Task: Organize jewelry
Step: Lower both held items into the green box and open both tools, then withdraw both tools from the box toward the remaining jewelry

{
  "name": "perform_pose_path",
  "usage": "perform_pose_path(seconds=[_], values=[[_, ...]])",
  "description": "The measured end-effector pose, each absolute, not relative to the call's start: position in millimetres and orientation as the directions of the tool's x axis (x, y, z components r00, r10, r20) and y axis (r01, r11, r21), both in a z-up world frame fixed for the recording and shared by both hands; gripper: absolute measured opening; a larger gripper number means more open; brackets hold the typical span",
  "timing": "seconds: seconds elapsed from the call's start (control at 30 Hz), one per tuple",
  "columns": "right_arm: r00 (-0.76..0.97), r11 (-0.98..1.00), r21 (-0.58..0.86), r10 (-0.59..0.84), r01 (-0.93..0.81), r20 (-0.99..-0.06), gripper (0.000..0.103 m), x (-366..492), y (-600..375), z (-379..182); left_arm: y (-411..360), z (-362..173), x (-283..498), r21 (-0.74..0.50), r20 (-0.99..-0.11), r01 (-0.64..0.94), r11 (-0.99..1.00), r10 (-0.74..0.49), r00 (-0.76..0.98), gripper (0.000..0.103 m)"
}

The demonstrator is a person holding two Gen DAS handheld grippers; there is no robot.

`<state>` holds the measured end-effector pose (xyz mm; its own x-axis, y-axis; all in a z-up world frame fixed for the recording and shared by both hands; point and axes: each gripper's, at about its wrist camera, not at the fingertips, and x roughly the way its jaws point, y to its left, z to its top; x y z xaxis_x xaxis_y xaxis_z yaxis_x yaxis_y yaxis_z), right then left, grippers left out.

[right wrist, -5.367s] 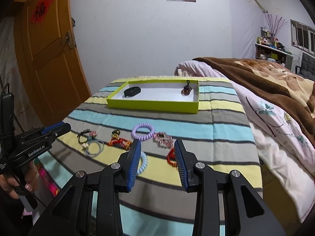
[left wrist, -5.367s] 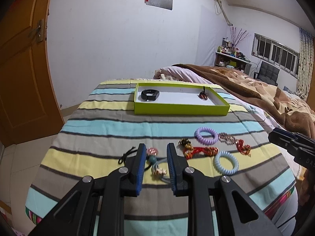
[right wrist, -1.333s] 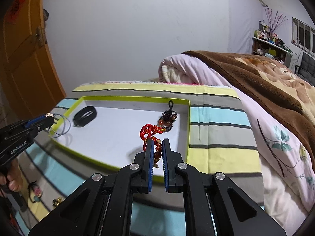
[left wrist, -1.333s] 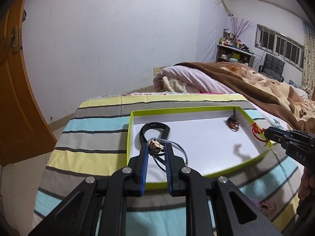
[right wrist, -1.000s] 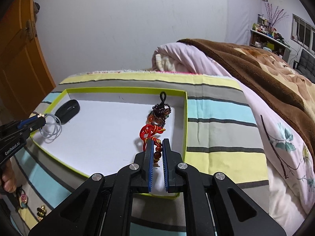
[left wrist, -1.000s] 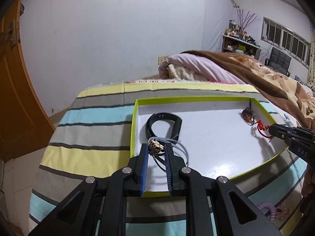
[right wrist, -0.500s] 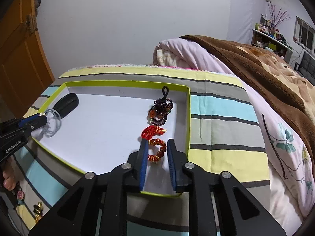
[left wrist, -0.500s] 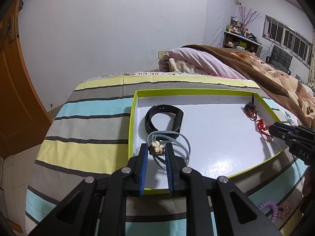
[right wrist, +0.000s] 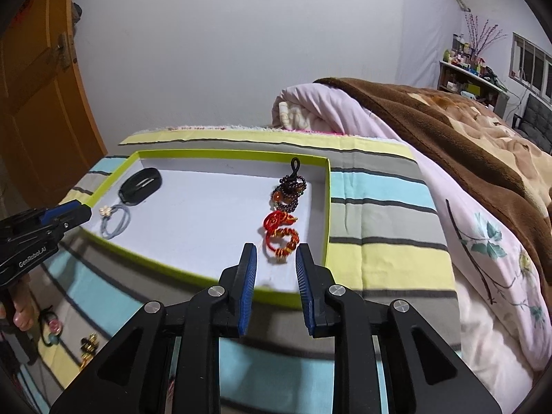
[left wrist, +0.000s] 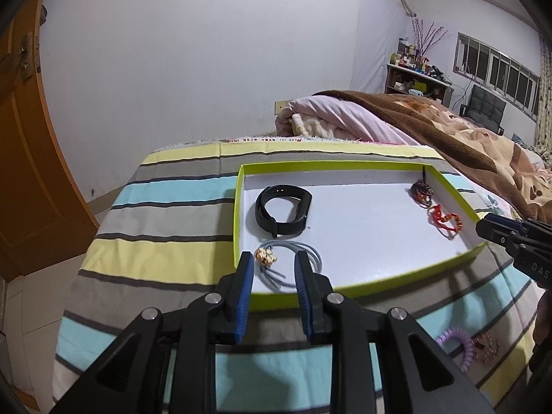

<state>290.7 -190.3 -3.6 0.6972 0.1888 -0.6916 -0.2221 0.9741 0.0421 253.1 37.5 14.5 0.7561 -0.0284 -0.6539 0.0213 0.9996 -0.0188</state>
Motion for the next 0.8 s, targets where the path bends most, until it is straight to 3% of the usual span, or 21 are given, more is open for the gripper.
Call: perform_pose_path(seconds=[0.8], values=[[0.735,0.956,0.064,0.261,-0.285,-0.626,0.024,128.2,-188.5,25.7,30.7,38.8,96.7,-0.061,-0.561,0.045,0.997,-0.071,0.825,0.025]])
